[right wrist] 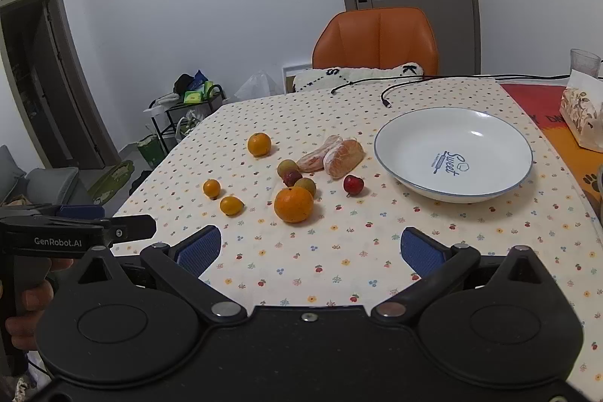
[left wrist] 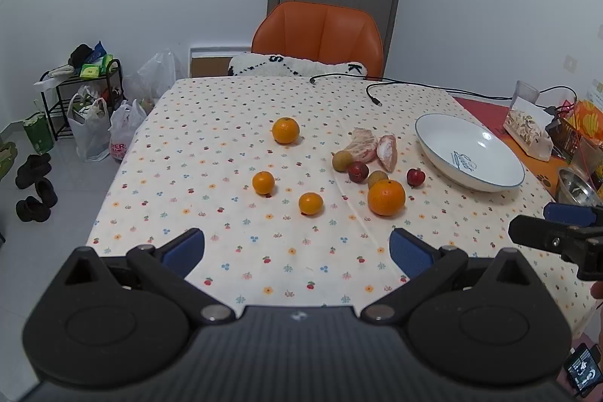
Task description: Organize fruits
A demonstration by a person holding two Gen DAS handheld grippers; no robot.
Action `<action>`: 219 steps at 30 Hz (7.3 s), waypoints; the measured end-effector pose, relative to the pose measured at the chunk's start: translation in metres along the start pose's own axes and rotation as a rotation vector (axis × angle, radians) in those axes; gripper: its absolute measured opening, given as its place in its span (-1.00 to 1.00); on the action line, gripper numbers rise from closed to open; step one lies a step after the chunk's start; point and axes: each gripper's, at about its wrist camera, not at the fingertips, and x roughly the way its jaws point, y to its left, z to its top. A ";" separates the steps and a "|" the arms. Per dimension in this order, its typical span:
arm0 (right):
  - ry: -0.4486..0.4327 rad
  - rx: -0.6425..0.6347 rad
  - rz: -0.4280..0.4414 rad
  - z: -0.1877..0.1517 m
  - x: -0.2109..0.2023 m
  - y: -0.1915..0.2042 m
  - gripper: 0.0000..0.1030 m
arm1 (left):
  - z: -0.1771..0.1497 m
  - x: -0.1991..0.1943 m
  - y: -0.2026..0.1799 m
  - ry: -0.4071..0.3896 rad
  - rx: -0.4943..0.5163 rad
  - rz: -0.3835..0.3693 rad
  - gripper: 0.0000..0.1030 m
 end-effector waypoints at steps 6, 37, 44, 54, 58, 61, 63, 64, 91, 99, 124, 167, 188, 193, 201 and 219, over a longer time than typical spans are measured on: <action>0.001 -0.002 0.000 0.000 -0.001 0.000 1.00 | 0.001 0.000 0.000 0.001 -0.002 0.000 1.00; -0.016 -0.003 0.014 -0.001 0.002 0.000 1.00 | 0.002 0.001 -0.003 -0.033 0.004 -0.013 1.00; -0.018 -0.005 0.029 -0.001 0.011 -0.004 1.00 | 0.003 0.012 -0.002 -0.058 -0.015 -0.031 1.00; -0.014 0.034 0.060 -0.004 0.038 -0.012 0.98 | 0.002 0.037 -0.004 -0.063 -0.011 -0.049 0.89; -0.024 0.027 0.062 -0.003 0.046 -0.013 0.85 | 0.003 0.045 -0.006 -0.079 0.005 -0.039 0.76; -0.016 0.036 0.071 -0.002 0.055 -0.015 0.68 | 0.004 0.054 -0.006 -0.075 0.000 -0.048 0.61; -0.009 0.039 0.076 -0.001 0.061 -0.016 0.63 | 0.006 0.060 -0.005 -0.066 0.000 -0.049 0.47; -0.006 0.041 0.081 0.000 0.064 -0.016 0.59 | 0.006 0.064 -0.004 -0.060 -0.004 -0.052 0.41; 0.102 0.055 0.129 0.011 0.134 -0.010 0.27 | 0.011 0.136 0.000 0.046 -0.026 -0.015 -0.14; 0.125 0.041 0.150 0.012 0.145 -0.005 -0.04 | 0.014 0.137 0.008 0.047 -0.058 -0.028 -0.58; 0.007 0.116 0.118 0.033 0.098 -0.052 -0.24 | 0.053 0.107 -0.047 -0.056 0.017 -0.140 -0.58; -0.059 0.246 -0.068 0.042 0.076 -0.172 -0.23 | 0.092 0.189 -0.176 0.052 0.159 -0.340 -0.58; -0.051 0.239 -0.075 0.043 0.080 -0.168 -0.14 | 0.099 0.177 -0.150 0.036 0.100 -0.293 0.03; -0.055 0.223 -0.053 0.045 0.079 -0.158 -0.01 | 0.099 0.171 -0.133 0.030 0.065 -0.261 0.23; -0.052 0.202 -0.013 0.046 0.082 -0.139 0.09 | 0.095 0.160 -0.105 0.017 0.044 -0.175 0.49; -0.062 0.176 0.025 0.047 0.089 -0.102 0.56 | 0.077 0.134 -0.050 -0.012 0.002 -0.075 0.70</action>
